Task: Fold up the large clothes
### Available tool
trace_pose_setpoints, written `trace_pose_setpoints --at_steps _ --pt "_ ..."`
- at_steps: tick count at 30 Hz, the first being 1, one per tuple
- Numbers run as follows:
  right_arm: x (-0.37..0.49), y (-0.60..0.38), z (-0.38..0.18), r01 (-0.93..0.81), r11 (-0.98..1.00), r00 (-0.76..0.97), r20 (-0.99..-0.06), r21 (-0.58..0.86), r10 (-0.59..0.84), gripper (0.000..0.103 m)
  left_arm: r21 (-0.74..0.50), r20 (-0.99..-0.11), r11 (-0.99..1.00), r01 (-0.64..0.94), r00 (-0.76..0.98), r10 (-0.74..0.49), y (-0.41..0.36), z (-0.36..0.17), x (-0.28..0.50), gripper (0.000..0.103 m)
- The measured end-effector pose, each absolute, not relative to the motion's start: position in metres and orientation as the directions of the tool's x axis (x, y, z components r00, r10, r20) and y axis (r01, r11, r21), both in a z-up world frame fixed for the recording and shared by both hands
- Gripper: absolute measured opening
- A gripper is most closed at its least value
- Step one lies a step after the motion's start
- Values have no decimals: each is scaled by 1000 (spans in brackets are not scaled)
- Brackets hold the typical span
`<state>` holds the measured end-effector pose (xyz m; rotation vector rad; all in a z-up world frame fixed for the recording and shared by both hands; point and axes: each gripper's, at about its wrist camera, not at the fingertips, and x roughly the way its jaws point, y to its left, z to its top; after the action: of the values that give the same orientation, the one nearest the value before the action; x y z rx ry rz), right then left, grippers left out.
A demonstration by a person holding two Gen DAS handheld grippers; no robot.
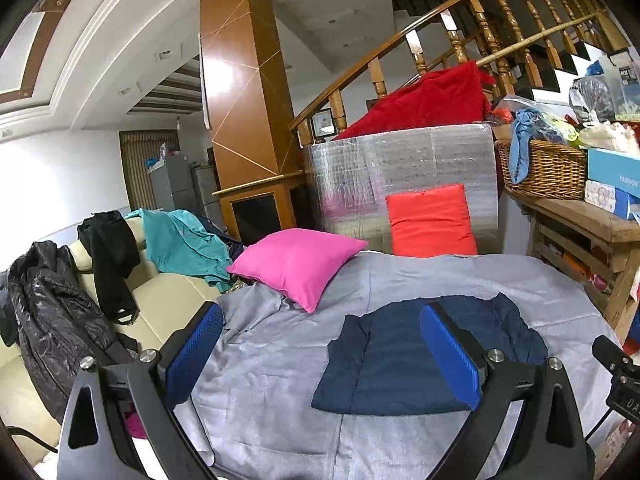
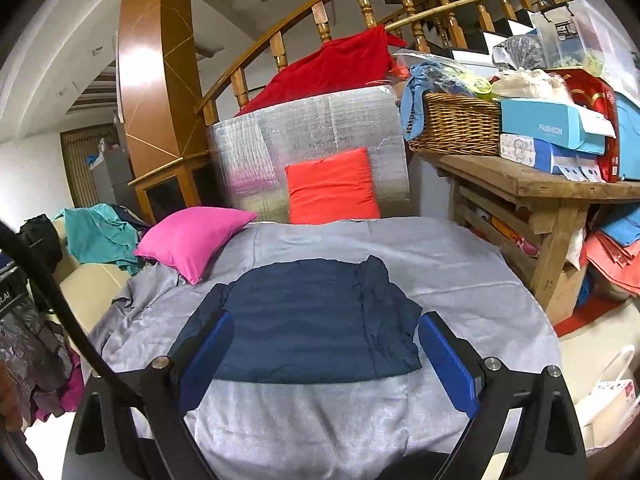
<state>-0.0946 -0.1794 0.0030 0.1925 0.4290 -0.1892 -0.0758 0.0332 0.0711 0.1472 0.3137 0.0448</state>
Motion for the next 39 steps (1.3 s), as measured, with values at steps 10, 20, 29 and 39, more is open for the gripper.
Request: trace_pose_setpoints --at_steps 10,20,29,39 --pt "-103 -172 8 226 966 900 -407 127 -157 95 150 -306 989 -10 950 56 34 75 -80 99" --pt "-113 -156 20 218 972 912 -374 85 -172 95 145 -301 989 5 953 40 40 78 -85 99" --pt "-115 -139 29 198 979 919 -358 56 -165 95 129 -294 992 6 955 33 47 81 -89 99" --pt "-115 -123 34 196 979 916 -366 48 -165 95 107 -280 994 0 959 30 58 84 -95 99"
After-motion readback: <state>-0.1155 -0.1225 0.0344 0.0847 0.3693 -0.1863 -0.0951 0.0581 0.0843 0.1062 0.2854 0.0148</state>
